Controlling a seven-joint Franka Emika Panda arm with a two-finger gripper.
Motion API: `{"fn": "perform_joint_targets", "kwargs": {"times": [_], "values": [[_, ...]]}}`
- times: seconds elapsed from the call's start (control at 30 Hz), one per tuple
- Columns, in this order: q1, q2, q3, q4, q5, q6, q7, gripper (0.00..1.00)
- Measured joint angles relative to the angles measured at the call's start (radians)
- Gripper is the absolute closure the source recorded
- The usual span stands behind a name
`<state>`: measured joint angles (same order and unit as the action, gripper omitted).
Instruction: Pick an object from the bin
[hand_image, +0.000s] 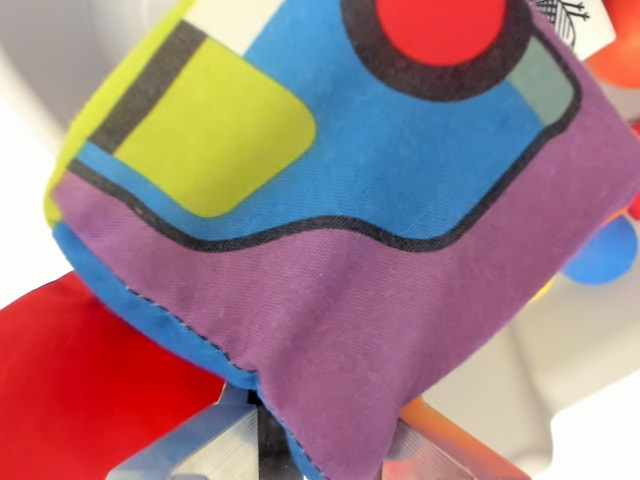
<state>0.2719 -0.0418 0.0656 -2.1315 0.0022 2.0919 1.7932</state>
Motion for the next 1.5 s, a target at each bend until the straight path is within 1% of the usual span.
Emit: {"fn": "perform_joint_targets", "kwargs": {"times": [0.43,0.83,1.07,1.5], "values": [[0.0,-0.033,-0.001,0.077,0.001,-0.111,-0.001,1.0],[0.0,-0.045,-0.002,0.129,0.002,-0.175,-0.002,1.0],[0.0,-0.047,-0.002,0.144,0.002,-0.192,-0.002,1.0],[0.0,-0.048,-0.002,0.145,0.002,-0.193,-0.002,1.0]]}}
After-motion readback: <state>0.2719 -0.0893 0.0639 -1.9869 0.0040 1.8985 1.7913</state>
